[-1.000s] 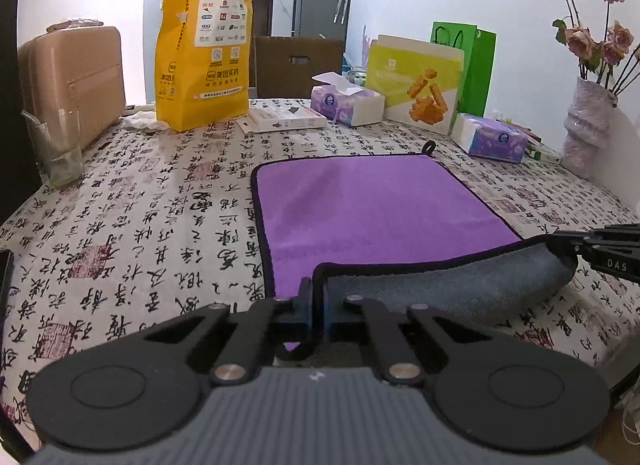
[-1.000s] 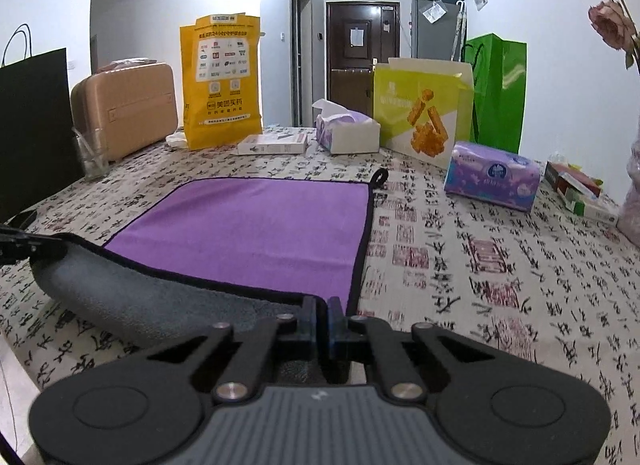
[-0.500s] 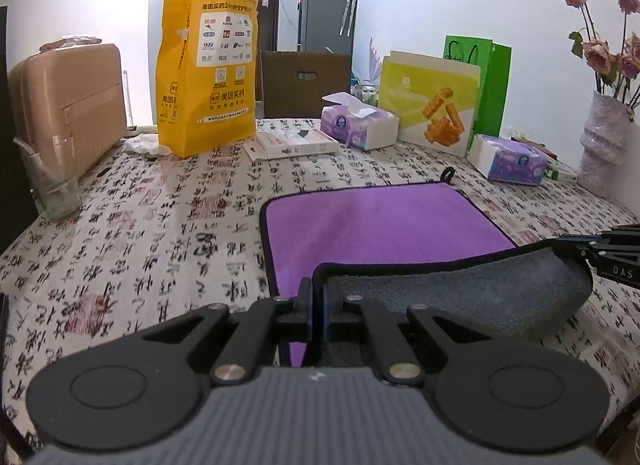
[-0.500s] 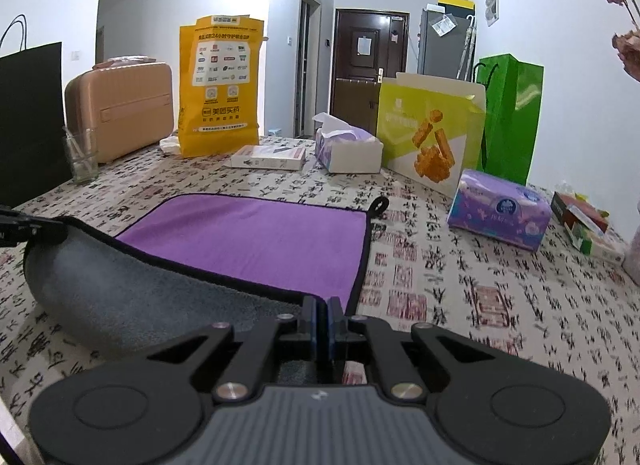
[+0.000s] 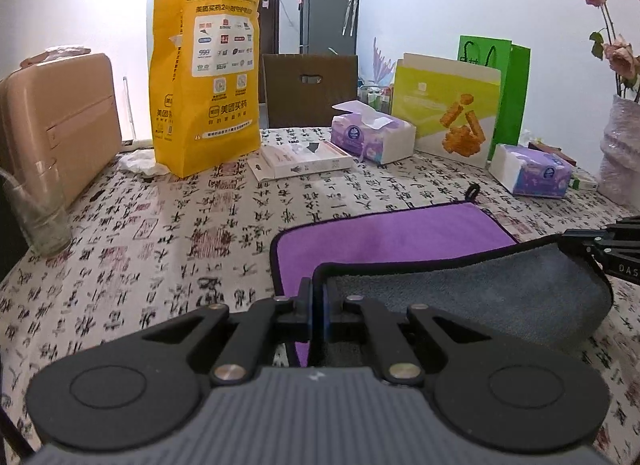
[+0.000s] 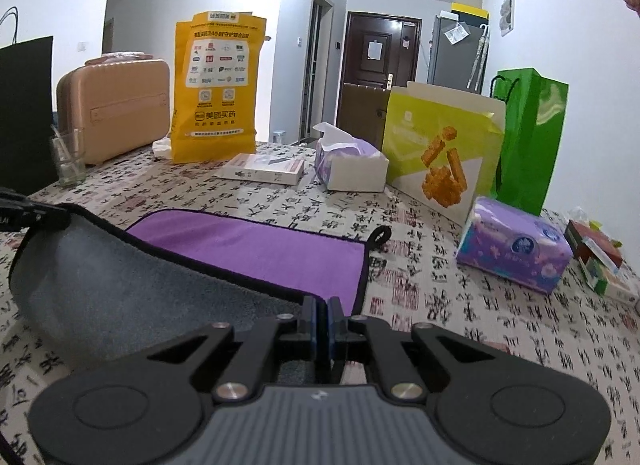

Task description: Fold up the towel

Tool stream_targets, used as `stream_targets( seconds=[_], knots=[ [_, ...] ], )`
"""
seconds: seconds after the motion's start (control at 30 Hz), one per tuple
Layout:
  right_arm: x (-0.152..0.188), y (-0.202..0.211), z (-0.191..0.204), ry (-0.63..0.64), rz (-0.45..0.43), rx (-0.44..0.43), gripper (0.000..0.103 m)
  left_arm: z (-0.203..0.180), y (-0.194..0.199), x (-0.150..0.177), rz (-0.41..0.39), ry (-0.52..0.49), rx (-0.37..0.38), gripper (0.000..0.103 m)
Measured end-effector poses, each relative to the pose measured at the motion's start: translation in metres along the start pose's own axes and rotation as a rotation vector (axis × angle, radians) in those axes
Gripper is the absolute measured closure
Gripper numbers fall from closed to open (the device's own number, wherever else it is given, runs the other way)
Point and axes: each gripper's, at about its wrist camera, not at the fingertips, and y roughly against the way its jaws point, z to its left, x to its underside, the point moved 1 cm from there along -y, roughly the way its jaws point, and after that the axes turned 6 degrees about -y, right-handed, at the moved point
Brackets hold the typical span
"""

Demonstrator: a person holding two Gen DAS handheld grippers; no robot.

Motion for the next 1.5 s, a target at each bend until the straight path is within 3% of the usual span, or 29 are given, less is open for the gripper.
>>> stream_targets(
  seconds=[0.9,1.4,1.5],
  knots=[
    [-0.051,-0.11,-0.021,0.034,0.06,0.019,0.098,0.025,-0.112,-0.052,0.051,-0.052,-0.014,0.098],
    [-0.054,-0.155,-0.03,0.012,0.103,0.025,0.098,0.039,-0.159,-0.051,0.134,-0.019,0.01,0.097],
    [-0.052,-0.161,-0.033,-0.014,0.106,0.033,0.093,0.041,-0.161,-0.05,0.138,-0.019,0.005,0.092]
  ],
)
